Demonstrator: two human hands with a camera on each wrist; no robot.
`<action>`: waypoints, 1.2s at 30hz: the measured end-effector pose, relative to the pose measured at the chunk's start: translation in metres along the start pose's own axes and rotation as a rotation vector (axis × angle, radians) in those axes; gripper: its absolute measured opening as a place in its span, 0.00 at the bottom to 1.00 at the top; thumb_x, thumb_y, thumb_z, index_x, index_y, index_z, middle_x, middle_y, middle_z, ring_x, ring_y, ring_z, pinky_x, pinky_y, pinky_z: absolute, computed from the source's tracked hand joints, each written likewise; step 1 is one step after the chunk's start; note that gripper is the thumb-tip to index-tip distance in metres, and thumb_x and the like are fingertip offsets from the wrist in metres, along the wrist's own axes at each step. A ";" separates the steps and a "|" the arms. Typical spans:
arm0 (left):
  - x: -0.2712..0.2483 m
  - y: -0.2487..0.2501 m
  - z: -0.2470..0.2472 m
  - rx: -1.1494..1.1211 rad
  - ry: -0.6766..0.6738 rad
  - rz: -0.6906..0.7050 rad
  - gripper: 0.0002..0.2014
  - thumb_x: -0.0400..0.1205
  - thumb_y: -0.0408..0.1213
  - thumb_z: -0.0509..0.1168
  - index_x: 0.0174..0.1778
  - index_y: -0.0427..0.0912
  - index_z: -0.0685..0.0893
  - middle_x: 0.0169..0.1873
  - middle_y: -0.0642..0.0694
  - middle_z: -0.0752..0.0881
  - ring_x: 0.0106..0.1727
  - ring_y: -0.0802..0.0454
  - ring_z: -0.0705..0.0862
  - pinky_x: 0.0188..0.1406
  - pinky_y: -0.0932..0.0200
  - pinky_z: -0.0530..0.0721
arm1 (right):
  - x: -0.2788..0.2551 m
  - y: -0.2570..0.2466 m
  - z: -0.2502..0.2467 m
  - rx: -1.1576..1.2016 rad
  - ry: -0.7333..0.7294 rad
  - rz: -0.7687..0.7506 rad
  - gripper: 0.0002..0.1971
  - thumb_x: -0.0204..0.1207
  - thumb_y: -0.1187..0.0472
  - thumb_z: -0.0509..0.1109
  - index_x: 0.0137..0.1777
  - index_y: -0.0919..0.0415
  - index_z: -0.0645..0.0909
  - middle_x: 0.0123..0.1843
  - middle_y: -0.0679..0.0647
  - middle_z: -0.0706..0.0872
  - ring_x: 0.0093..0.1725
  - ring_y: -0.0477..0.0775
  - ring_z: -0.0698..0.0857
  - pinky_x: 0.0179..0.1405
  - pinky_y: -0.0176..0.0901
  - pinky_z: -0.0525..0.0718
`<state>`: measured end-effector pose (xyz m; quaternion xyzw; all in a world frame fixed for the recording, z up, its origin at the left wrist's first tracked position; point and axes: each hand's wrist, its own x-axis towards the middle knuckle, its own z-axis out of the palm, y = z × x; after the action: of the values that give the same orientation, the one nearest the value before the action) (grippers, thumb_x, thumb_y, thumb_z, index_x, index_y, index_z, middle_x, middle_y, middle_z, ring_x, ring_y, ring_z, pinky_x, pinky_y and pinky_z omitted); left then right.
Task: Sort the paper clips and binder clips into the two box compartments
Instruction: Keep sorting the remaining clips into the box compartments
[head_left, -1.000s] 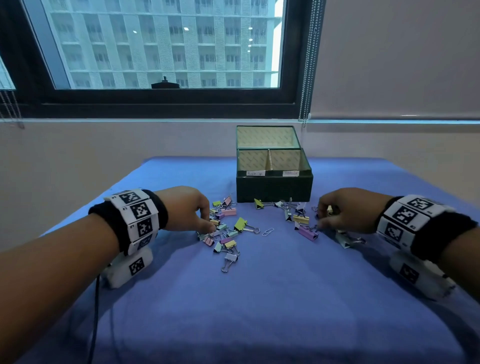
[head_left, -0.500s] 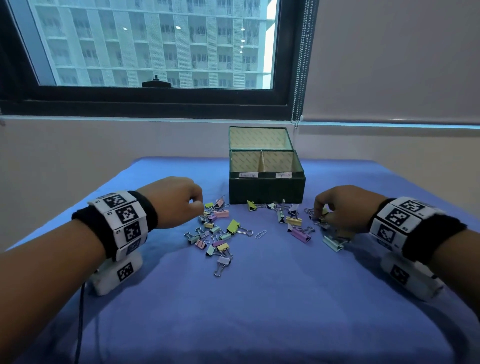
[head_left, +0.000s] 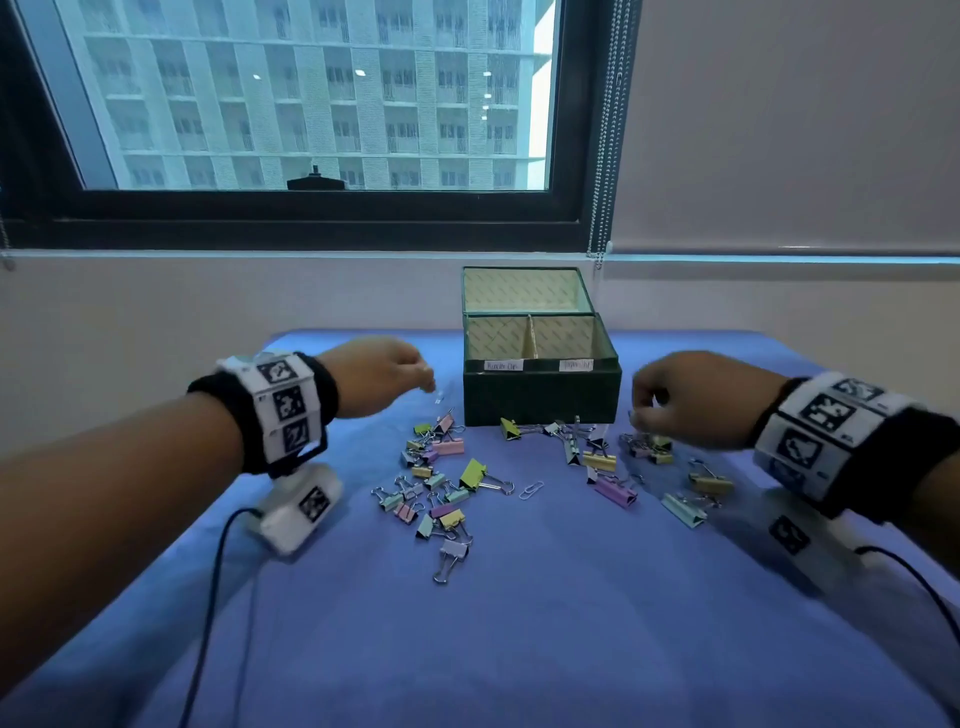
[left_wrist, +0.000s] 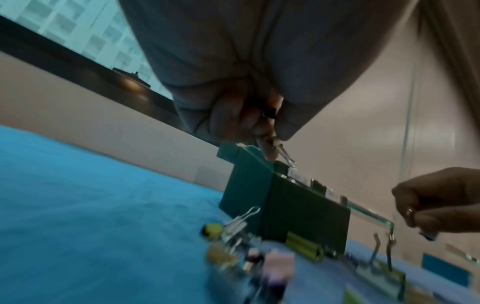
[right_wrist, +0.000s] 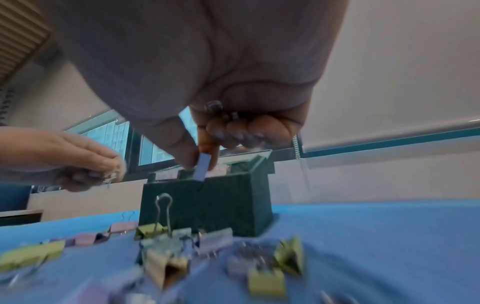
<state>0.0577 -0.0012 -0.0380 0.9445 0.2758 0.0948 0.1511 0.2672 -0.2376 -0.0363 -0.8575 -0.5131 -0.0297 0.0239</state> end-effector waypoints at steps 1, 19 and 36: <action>0.009 0.006 -0.004 -0.032 0.020 -0.009 0.13 0.86 0.47 0.58 0.50 0.50 0.88 0.38 0.53 0.83 0.38 0.53 0.80 0.40 0.58 0.77 | 0.009 -0.005 -0.009 0.038 0.043 -0.025 0.09 0.80 0.52 0.66 0.36 0.47 0.77 0.36 0.42 0.78 0.36 0.44 0.76 0.33 0.39 0.69; 0.036 0.034 -0.024 -0.577 -0.011 0.039 0.19 0.81 0.24 0.64 0.63 0.50 0.82 0.59 0.46 0.84 0.59 0.48 0.85 0.57 0.49 0.87 | 0.054 -0.079 -0.009 -0.007 0.112 -0.131 0.16 0.75 0.65 0.66 0.59 0.50 0.83 0.58 0.52 0.85 0.57 0.58 0.84 0.56 0.49 0.85; -0.004 -0.014 0.026 0.321 -0.144 -0.071 0.14 0.77 0.56 0.70 0.45 0.49 0.91 0.42 0.51 0.91 0.46 0.50 0.87 0.52 0.52 0.87 | 0.038 -0.148 0.030 -0.121 -0.199 -0.383 0.13 0.76 0.61 0.65 0.59 0.52 0.82 0.53 0.52 0.86 0.51 0.59 0.85 0.48 0.45 0.81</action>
<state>0.0544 0.0019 -0.0670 0.9506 0.3089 -0.0239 0.0209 0.1556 -0.1325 -0.0622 -0.7431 -0.6636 0.0202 -0.0842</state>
